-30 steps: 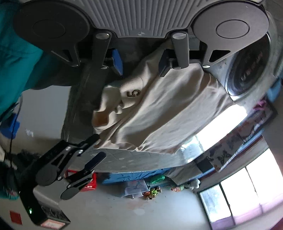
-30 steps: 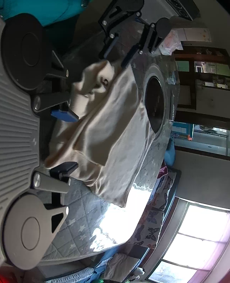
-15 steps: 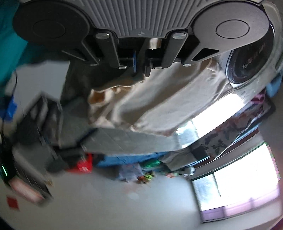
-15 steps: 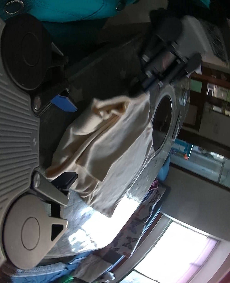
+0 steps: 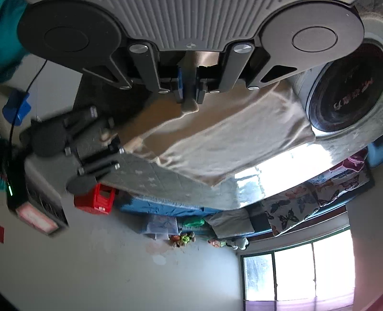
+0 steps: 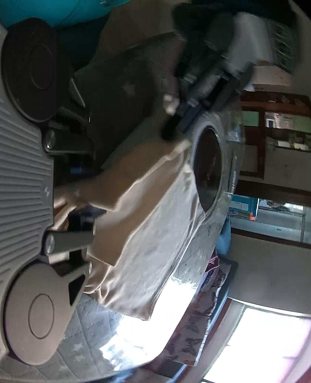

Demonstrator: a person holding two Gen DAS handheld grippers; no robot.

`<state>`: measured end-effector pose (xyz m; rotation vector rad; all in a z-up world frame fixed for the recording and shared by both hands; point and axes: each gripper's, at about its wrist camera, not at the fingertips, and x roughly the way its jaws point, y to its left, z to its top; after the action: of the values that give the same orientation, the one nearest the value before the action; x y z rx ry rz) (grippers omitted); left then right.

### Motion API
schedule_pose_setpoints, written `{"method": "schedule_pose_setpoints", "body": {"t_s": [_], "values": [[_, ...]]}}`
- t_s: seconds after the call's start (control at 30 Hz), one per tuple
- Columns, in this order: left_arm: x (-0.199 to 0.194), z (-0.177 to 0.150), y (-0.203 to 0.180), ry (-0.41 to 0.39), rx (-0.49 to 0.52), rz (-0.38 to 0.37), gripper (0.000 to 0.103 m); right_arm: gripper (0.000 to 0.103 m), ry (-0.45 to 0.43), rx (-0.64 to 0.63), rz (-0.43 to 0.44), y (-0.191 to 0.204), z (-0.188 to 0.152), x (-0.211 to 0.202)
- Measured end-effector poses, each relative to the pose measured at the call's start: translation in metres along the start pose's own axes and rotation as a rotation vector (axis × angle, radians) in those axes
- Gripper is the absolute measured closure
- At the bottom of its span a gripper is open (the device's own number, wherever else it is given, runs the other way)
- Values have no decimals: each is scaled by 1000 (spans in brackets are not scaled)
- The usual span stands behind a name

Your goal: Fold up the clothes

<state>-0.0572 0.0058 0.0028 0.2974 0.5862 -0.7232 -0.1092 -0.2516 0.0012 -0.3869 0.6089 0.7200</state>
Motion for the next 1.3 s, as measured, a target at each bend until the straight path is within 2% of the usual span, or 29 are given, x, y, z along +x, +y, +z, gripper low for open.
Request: {"method": "schedule_pose_setpoints", "body": {"t_s": [0.03,0.1,0.23,0.37,0.4,0.53,0.63,0.87,1.07,1.17,1.3], "values": [[-2,-3,-2,5,7,8,82,86,4,20,11,-4,2,1],[-4,-10,-5,16,19,25,77,86,4,47,18,-8,6,1],[-8,-21,-13,27,65,71,56,87,-8,97,24,-16,14,1],[-6,-29,-18,42,125,125,57,87,-18,118,21,-20,21,-1],[-5,-31,-18,47,135,136,57,87,-20,118,18,-21,22,-1],[-2,-35,-11,65,137,152,86,90,-29,121,5,-16,20,-2],[-8,-35,-8,47,130,144,94,92,-51,121,-5,-10,17,-8],[-44,-24,-16,-10,118,78,95,93,-106,85,-12,3,18,-46],[-92,-18,-27,-42,105,-12,95,93,-79,20,-12,27,23,-95],[-96,-11,-27,-61,111,-16,95,93,-69,3,-21,29,32,-104],[-85,1,-11,-68,77,9,95,93,-72,-30,-29,18,49,-94]]}}
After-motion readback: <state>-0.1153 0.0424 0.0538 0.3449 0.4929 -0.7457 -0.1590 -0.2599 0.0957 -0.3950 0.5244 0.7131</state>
